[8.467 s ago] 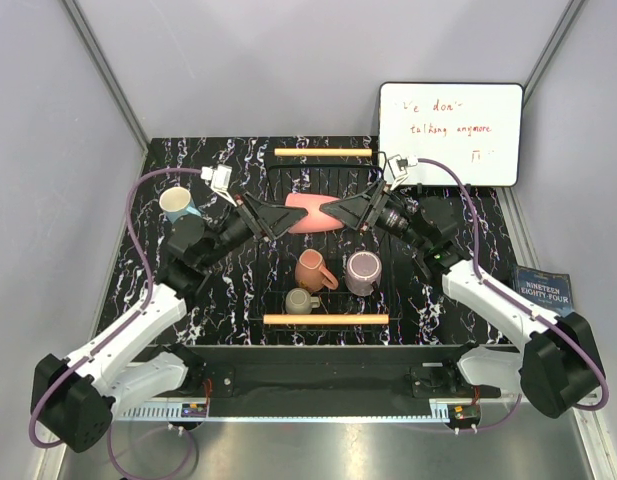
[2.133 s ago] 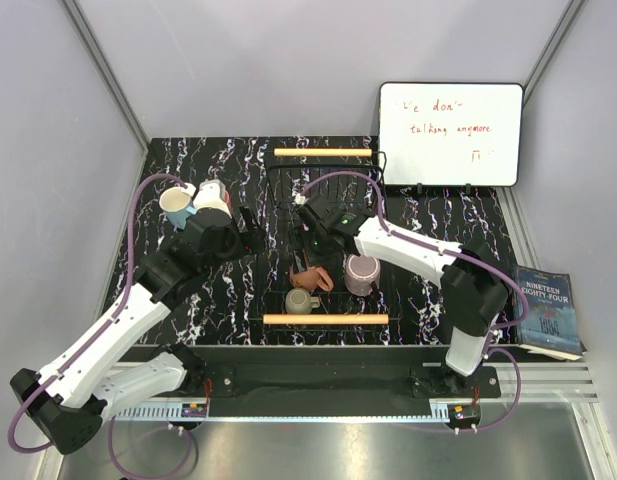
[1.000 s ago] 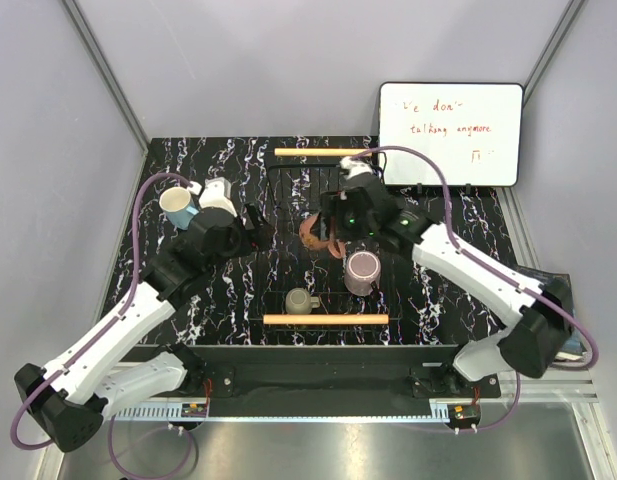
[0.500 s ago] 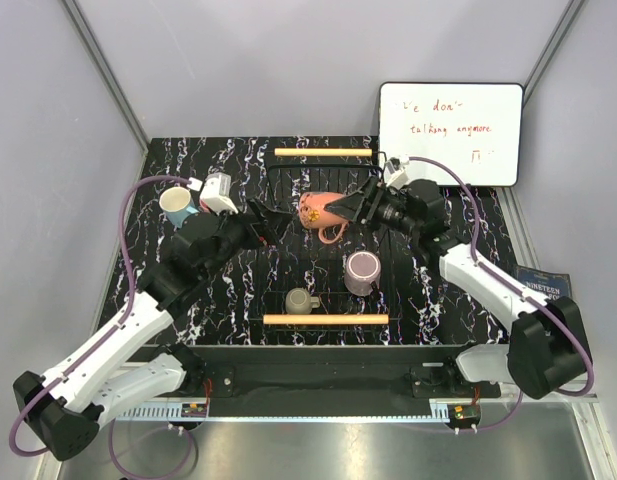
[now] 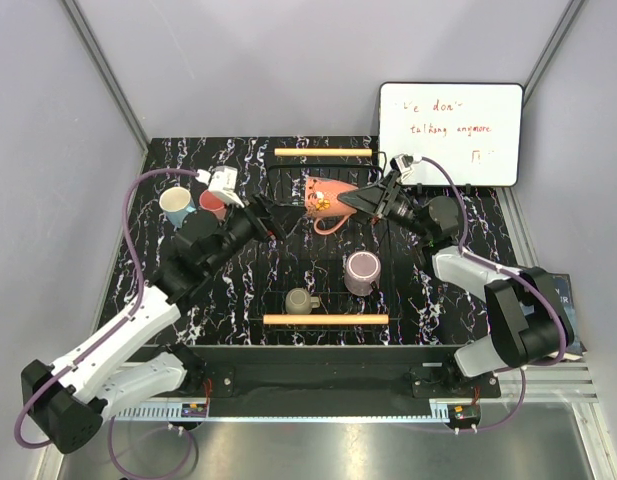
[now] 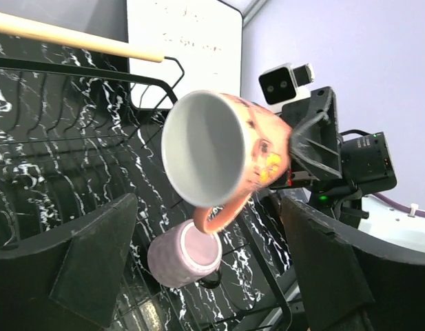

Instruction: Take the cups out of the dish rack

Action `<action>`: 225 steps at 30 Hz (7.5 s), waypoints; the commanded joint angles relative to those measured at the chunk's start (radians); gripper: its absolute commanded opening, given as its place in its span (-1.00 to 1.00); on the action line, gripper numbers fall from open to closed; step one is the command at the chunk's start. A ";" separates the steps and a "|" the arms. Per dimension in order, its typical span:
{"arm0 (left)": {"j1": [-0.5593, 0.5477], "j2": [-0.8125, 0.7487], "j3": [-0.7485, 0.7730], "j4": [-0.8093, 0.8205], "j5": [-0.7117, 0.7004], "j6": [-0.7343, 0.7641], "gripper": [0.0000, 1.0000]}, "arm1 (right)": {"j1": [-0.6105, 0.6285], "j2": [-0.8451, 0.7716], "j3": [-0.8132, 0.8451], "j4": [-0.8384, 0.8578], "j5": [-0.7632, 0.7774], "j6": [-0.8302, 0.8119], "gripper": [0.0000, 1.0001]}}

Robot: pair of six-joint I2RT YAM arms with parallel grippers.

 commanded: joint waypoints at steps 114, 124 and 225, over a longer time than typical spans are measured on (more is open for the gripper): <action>0.318 0.984 1.003 -0.846 -0.307 0.291 -1.00 | 0.090 -0.457 0.110 -1.080 0.222 -0.749 0.88; 0.330 1.122 1.040 -0.820 -0.256 0.287 -1.00 | 0.090 -0.446 0.102 -1.091 0.217 -0.755 0.88; 0.298 0.997 0.718 -0.700 -0.244 0.213 -1.00 | 0.090 -0.465 0.044 -1.081 0.228 -0.742 0.87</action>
